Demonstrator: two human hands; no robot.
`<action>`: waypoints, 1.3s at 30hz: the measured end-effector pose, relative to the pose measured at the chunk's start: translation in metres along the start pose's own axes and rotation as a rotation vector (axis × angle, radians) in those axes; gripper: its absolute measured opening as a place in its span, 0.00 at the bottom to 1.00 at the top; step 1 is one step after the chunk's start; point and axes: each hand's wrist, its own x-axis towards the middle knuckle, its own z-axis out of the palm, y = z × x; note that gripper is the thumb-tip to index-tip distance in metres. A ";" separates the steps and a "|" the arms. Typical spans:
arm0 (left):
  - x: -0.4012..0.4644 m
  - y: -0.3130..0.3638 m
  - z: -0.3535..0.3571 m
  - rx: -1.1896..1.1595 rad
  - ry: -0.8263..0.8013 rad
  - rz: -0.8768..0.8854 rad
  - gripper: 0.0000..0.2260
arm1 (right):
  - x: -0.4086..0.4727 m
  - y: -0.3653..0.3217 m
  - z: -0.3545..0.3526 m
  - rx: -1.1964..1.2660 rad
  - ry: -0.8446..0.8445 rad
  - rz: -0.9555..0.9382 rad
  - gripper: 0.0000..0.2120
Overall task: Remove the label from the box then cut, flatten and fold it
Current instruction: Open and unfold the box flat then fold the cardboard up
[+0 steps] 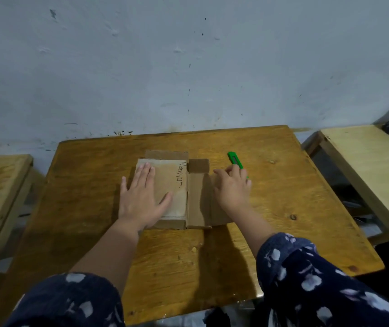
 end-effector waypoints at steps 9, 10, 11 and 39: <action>-0.003 0.004 -0.004 -0.005 -0.014 -0.015 0.38 | 0.061 -0.050 -0.012 0.098 -0.168 -0.138 0.17; -0.002 0.003 -0.004 -0.015 -0.018 -0.012 0.38 | 0.061 -0.049 -0.012 0.102 -0.168 -0.126 0.16; -0.002 0.002 -0.005 -0.020 -0.020 -0.001 0.38 | 0.060 -0.047 -0.012 0.105 -0.153 -0.117 0.16; -0.069 -0.037 -0.006 -0.592 -0.101 -0.065 0.40 | -0.111 -0.017 -0.005 0.279 0.222 0.009 0.20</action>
